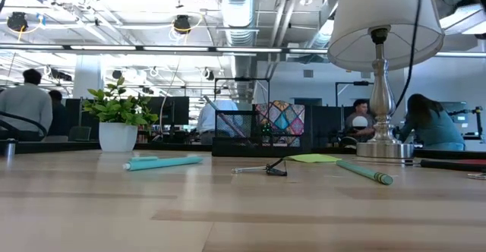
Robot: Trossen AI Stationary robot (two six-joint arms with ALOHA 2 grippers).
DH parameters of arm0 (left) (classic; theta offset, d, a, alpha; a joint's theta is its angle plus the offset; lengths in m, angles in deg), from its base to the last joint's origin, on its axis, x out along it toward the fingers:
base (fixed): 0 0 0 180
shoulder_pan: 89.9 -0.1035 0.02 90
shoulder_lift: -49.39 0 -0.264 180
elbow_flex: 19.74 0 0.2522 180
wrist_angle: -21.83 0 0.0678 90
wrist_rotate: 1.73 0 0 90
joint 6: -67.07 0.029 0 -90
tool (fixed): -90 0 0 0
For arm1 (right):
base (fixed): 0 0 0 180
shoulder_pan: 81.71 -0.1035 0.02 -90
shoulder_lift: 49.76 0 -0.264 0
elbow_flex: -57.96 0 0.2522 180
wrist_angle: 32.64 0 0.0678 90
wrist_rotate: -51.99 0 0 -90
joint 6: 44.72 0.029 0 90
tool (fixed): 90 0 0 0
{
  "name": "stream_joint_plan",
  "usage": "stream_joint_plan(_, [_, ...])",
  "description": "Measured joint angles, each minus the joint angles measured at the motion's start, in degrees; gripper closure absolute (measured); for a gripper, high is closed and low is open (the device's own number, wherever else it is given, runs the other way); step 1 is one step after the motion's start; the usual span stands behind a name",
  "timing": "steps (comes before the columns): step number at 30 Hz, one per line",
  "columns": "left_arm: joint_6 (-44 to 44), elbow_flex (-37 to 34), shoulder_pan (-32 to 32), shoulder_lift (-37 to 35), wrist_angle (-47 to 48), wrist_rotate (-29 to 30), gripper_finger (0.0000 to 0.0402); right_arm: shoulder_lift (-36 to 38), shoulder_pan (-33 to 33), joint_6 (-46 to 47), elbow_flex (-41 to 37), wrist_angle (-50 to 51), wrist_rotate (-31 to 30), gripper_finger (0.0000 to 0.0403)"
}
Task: Pick and place office supplies into organizer
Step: Put the blue pen into the black desk organizer
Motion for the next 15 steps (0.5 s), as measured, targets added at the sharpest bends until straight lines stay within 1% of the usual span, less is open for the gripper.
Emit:
stream_joint_plan(2, [-1.1, 0.0, 0.0, 0.1, -0.1, -0.2, 0.0365, 4.8, -2.8, 2.8, 0.0, 1.9, -0.7, 0.0286])
stream_joint_plan(4, [-2.6, 0.0, 0.0, 0.4, -0.1, -2.0, 0.0365, 9.0, -5.9, 6.6, 0.0, 4.5, 0.4, 0.0286])
stream_joint_plan(7, [-3.8, 0.0, 0.0, 1.5, 0.3, -5.9, 0.0365, 15.0, -10.4, 9.9, 0.0, 16.5, 3.6, 0.0286])
stream_joint_plan(9, [-3.9, 0.0, 0.0, 2.6, 1.0, -7.7, 0.0365, 18.0, -13.4, 13.8, 0.0, 25.4, 5.2, 0.0286])
stream_joint_plan(12, [-3.9, 0.0, -0.1, 4.5, 1.5, -7.7, 0.0365, 20.8, -17.6, 21.7, 0.0, 37.1, 6.7, 0.0286])
stream_joint_plan(15, [-4.8, 0.0, -0.1, 6.3, 2.4, -7.6, 0.0365, 21.7, -21.4, 30.7, 0.0, 46.4, 5.9, 0.0286])
